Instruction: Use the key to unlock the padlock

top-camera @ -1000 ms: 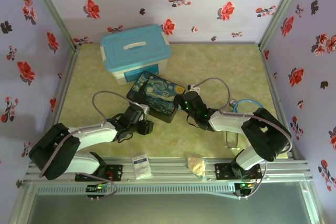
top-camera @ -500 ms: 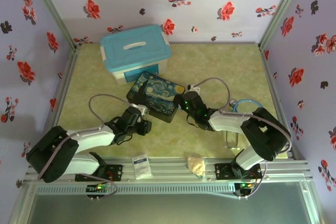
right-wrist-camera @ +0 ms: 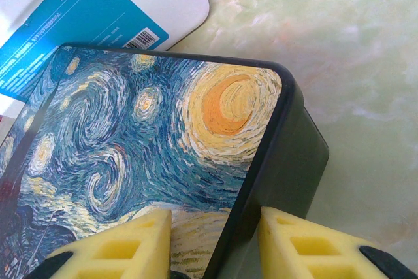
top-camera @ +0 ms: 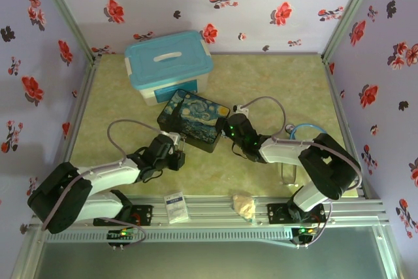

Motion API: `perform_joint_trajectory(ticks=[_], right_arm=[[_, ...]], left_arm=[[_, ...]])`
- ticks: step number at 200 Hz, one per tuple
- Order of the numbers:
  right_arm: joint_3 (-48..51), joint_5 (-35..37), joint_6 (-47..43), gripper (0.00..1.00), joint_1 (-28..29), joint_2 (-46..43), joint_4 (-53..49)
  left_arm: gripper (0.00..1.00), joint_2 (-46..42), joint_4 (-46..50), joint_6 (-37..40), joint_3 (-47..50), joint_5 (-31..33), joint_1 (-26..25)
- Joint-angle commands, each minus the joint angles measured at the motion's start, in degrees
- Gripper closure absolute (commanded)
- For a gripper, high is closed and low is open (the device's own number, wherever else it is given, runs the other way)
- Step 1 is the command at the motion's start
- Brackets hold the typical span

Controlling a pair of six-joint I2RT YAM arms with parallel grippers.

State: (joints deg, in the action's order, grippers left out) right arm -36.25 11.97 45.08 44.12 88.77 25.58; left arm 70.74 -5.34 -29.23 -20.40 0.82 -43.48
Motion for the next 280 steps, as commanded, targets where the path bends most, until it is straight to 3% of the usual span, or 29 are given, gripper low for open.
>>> perform_joint_trajectory(ticks=[1,14,39,64,94,125,179,192,241,280], right_arm=[[2.59,-0.73,-1.49,0.63,-0.35,3.00,-8.08],[2.75,-0.72,-1.18,0.64,-0.41,2.78,-8.01],[3.14,-1.11,-1.12,0.64,-0.30,1.18,-7.76],[0.95,0.39,-2.26,0.64,-0.35,1.61,-11.72],[-0.75,-0.66,-2.30,0.63,-0.44,3.63,-12.54],[-0.30,-1.42,-1.46,0.63,-0.44,4.48,-11.59],[-0.18,-1.33,-1.75,0.62,-0.44,4.40,-12.22],[-0.28,-1.33,-1.75,0.61,-0.52,4.52,-12.29],[-0.43,-1.34,-2.08,0.61,-0.70,4.44,-12.71],[1.00,-1.86,-1.63,0.62,-0.71,4.25,-10.29]], left_arm=[[0.71,0.28,3.84,-0.88,-0.47,1.64,-0.41],[0.72,0.24,7.57,-2.94,-1.81,5.72,-1.19],[0.83,0.19,13.46,-6.01,-4.22,15.04,-3.85],[0.76,2.01,18.01,-6.21,-7.55,20.95,-7.05],[0.78,9.71,26.51,-9.84,-13.79,30.24,-11.14],[0.82,17.37,26.91,-12.01,-16.55,30.80,-13.38],[0.73,18.73,31.53,-16.02,-20.78,34.07,-17.20],[0.62,17.33,29.67,-14.81,-20.41,32.12,-17.34],[0.41,6.16,16.45,-5.67,-13.44,17.63,-15.15],[0.40,-4.16,7.98,2.12,-5.37,-3.55,-2.71]])
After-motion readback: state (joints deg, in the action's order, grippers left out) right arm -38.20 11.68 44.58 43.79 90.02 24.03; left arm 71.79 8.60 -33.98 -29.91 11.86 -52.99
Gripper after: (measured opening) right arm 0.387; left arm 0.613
